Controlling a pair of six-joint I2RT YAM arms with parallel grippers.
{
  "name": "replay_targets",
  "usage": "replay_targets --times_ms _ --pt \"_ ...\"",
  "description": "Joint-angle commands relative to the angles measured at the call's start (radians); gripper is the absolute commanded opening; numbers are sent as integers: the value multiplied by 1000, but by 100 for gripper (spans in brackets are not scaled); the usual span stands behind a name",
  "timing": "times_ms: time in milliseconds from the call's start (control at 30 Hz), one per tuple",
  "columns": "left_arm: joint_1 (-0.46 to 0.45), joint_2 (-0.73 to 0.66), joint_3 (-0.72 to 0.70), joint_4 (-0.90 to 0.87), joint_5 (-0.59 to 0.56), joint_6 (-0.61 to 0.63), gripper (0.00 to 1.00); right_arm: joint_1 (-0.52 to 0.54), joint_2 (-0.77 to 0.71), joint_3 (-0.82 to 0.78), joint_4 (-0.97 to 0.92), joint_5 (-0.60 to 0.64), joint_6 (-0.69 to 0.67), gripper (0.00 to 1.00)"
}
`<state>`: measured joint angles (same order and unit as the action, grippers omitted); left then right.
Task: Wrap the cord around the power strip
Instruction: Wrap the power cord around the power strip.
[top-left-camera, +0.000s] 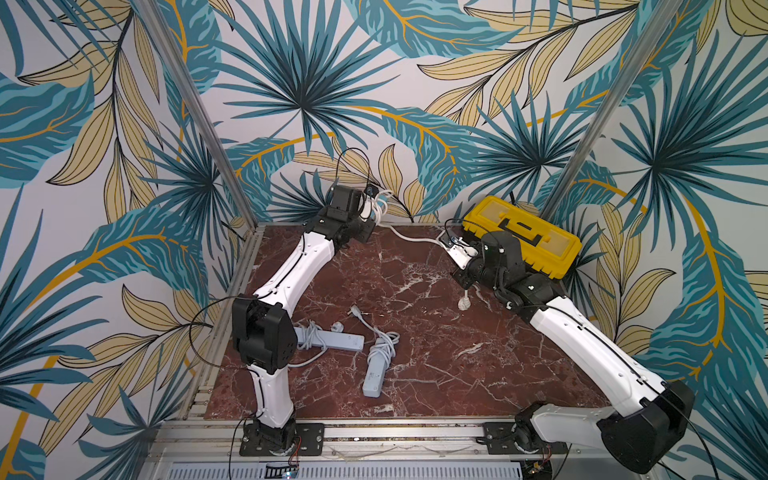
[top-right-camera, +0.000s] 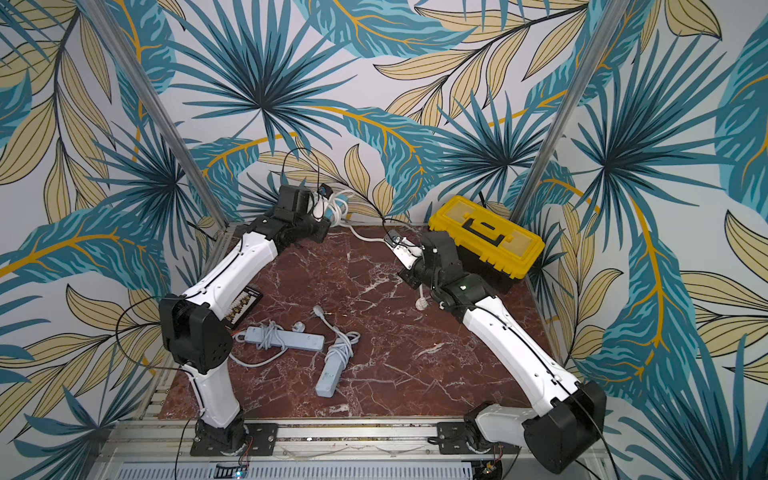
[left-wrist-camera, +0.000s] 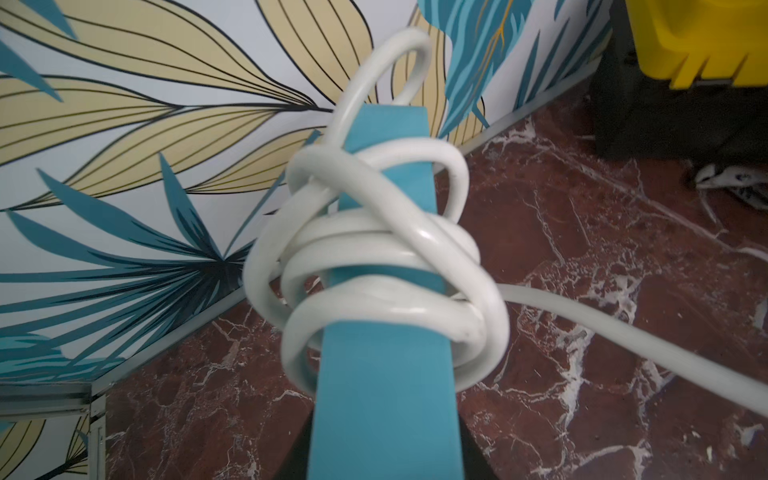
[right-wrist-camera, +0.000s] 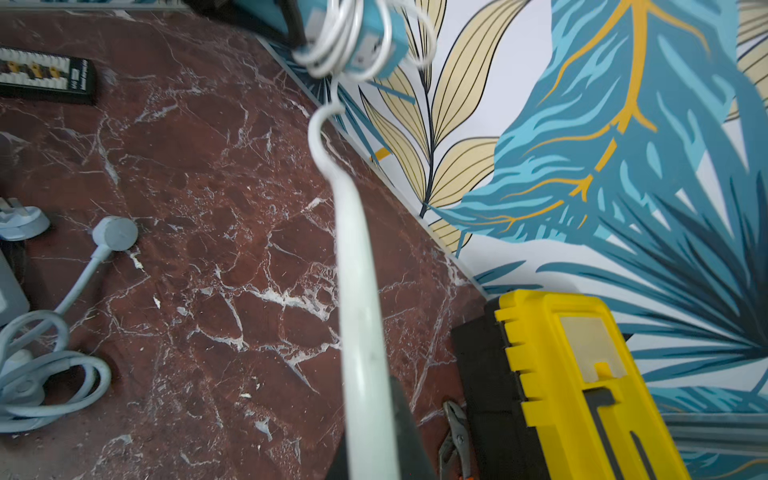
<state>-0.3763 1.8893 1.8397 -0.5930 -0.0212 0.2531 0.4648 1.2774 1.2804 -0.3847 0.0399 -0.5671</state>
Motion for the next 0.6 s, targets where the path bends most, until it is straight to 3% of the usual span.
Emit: replay_targets --times_ms 0,67,133,433,567 --pt "-49 -3 -22 -20 3 129 0 5 -10 112 -75 -79 -81 0" --pt "-82 8 -15 -51 36 152 0 4 17 191 -120 -117 -95 0" --pt "-107 1 -17 -73 145 173 0 1 49 257 -138 -139 -97 0" --pt "-199 -195 -179 -71 771 308 0 -143 274 525 -231 -281 -53 0" --pt "-236 -210 -155 -72 897 262 0 -215 414 623 -253 -360 -9 0"
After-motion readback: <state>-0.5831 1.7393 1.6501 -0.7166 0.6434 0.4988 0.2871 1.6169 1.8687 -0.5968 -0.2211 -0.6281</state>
